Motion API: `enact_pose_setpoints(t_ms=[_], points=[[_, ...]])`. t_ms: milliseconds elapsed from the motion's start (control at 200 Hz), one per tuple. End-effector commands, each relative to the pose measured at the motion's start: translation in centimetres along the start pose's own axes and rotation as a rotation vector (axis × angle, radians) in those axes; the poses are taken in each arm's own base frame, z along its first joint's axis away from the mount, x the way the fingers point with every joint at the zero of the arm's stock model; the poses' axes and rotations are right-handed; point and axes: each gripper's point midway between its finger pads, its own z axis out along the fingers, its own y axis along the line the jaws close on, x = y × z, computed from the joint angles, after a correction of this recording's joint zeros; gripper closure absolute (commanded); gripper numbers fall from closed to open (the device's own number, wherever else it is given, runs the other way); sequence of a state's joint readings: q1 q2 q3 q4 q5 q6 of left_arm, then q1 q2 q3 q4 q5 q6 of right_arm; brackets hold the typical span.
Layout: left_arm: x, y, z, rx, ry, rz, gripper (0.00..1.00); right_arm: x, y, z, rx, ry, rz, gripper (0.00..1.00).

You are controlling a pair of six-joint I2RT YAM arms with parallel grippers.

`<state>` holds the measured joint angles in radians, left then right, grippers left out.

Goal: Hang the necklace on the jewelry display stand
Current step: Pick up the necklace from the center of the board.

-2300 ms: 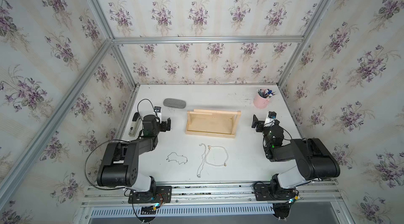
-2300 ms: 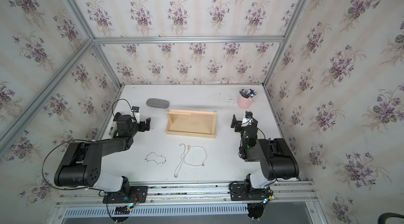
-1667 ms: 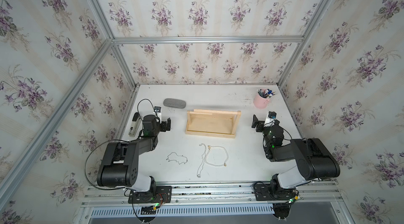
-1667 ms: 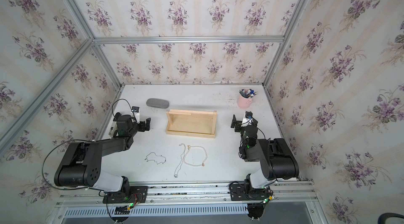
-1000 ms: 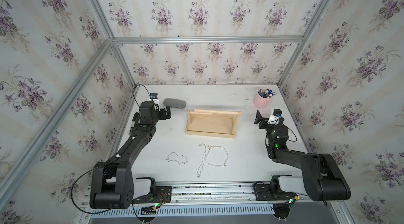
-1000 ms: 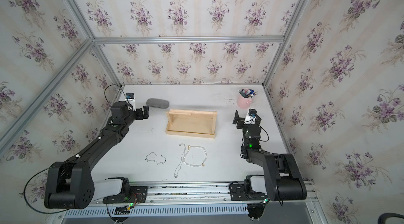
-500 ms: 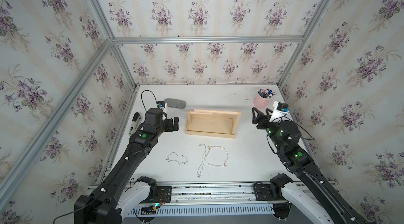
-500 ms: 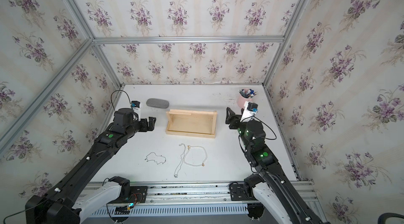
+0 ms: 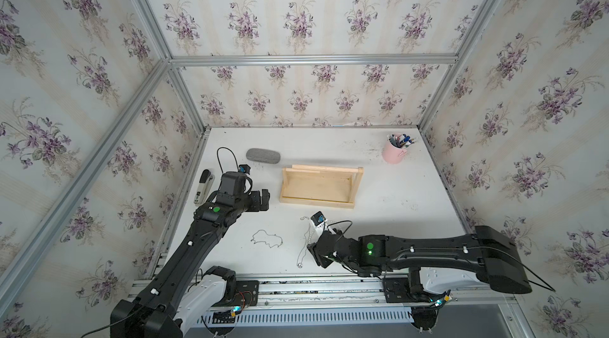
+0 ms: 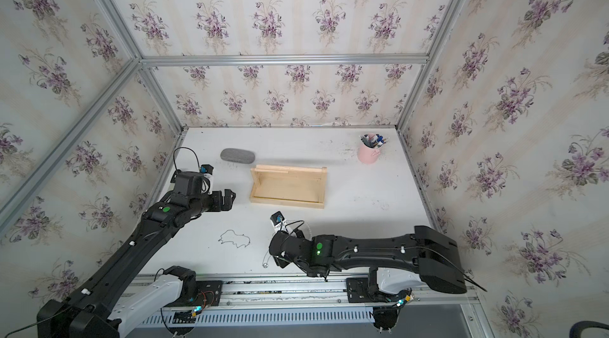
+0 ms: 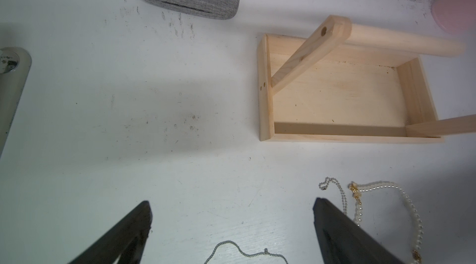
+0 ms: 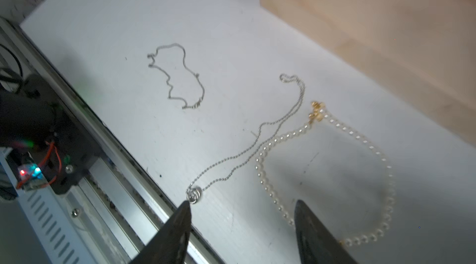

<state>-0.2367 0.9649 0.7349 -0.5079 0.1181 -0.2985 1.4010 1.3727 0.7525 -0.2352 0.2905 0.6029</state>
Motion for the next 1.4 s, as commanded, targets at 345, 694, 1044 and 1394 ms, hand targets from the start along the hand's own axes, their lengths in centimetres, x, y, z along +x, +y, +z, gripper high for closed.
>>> enact_pose_setpoints(t_ms=[345, 694, 1044, 1394], points=[[1.1, 0.2, -0.4, 0.006, 0.0, -0.007, 0.0, 2.3, 1.1, 3.5, -0.087, 0.213, -0.036, 0.6], [0.6, 0.1, -0.5, 0.004, -0.002, 0.008, 0.0, 2.9, -1.7, 5.8, 0.044, 0.327, -0.185, 0.63], [0.3, 0.0, -1.1, 0.008, -0.017, 0.009, 0.0, 4.0, -3.7, 6.6, 0.125, 0.372, -0.218, 0.72], [-1.1, -1.3, -2.4, 0.064, -0.068, 0.063, 0.0, 2.0, -4.2, 4.6, 0.162, 0.334, -0.276, 1.0]])
